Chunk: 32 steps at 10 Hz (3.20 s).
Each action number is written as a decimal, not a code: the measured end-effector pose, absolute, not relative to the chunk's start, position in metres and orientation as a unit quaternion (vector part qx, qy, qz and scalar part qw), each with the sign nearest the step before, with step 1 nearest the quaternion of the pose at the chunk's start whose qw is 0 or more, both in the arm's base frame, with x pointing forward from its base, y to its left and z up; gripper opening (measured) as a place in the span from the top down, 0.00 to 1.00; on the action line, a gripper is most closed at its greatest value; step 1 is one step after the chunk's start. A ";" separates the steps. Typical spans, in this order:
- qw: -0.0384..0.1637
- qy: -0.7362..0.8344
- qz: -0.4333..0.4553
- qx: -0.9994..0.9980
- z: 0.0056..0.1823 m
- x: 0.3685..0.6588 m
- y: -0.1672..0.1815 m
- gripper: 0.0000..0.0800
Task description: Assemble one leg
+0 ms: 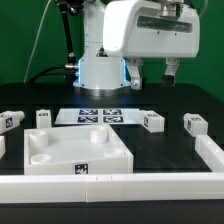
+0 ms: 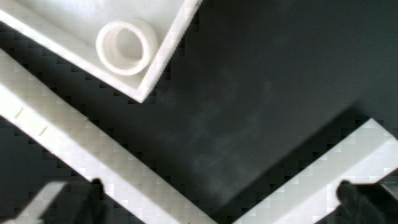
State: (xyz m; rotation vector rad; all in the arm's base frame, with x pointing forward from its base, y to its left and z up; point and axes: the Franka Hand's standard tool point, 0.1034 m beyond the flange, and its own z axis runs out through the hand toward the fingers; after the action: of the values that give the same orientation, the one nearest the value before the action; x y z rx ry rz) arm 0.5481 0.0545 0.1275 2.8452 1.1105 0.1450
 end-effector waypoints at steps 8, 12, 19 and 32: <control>0.045 0.359 0.050 0.931 0.127 0.548 0.055 0.19; 0.045 0.359 0.050 0.931 0.127 0.548 0.055 0.19; 0.033 0.596 0.004 0.802 0.088 0.501 0.008 0.19; -0.010 0.764 -0.034 0.644 0.050 0.465 -0.065 0.19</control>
Offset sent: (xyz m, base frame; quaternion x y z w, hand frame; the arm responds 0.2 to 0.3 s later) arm 0.0000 0.0000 0.0000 0.0000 0.0000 0.0000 1.0000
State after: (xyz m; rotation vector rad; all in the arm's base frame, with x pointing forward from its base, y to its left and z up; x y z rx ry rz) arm 0.4655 -0.0647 0.0497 2.0373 2.4144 -0.1088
